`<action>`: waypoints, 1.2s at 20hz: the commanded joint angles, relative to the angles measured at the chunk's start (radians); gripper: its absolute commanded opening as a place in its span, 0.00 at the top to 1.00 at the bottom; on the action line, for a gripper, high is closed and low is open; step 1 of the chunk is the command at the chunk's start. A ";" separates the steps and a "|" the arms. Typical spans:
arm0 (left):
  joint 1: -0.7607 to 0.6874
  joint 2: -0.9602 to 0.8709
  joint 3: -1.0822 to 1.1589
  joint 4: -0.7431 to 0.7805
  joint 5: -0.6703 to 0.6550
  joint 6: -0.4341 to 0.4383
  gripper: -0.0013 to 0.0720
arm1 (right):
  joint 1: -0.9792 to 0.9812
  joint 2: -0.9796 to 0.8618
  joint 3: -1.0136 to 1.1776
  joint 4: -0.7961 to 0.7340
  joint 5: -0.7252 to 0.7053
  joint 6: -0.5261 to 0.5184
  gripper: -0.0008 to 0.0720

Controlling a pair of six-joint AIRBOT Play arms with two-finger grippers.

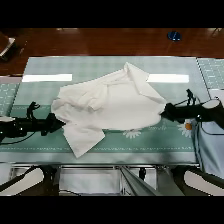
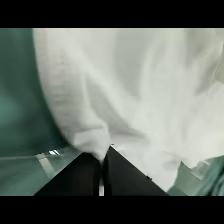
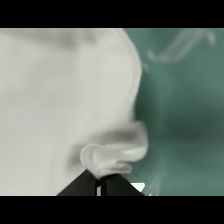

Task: Fold the shirts.

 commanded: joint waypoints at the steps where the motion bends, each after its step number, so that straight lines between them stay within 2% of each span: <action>1: -0.001 0.056 0.122 -0.158 -0.147 0.027 0.96 | 0.031 -0.010 0.250 0.036 0.157 -0.042 0.96; 3: -0.001 0.148 0.263 -0.295 -0.167 0.027 0.96 | 0.031 0.005 0.492 0.035 0.227 -0.035 0.96; 5: 0.001 0.256 0.436 -0.425 -0.127 0.027 0.96 | 0.031 0.029 0.758 0.011 0.253 -0.010 0.96; 8: 0.001 0.392 0.723 -0.436 0.015 0.026 0.96 | 0.031 0.084 1.126 -0.109 0.277 0.034 0.96; 10: 0.001 0.462 0.907 -0.344 0.071 0.010 0.96 | 0.029 0.161 1.267 -0.180 0.287 0.043 0.96; 14: 0.001 0.589 1.158 0.027 0.079 -0.115 0.96 | 0.029 0.376 1.297 -0.341 0.300 0.050 0.96; 17: 0.001 0.698 1.207 0.230 0.077 -0.191 0.96 | 0.029 0.499 1.297 -0.415 0.341 0.074 0.96; 22: -0.037 0.838 1.207 0.389 0.027 -0.214 0.96 | 0.029 0.618 1.296 -0.488 0.497 0.132 0.96; 24: -0.082 0.848 1.206 0.470 -0.020 -0.264 0.96 | 0.029 0.632 1.262 -0.494 0.536 0.146 0.96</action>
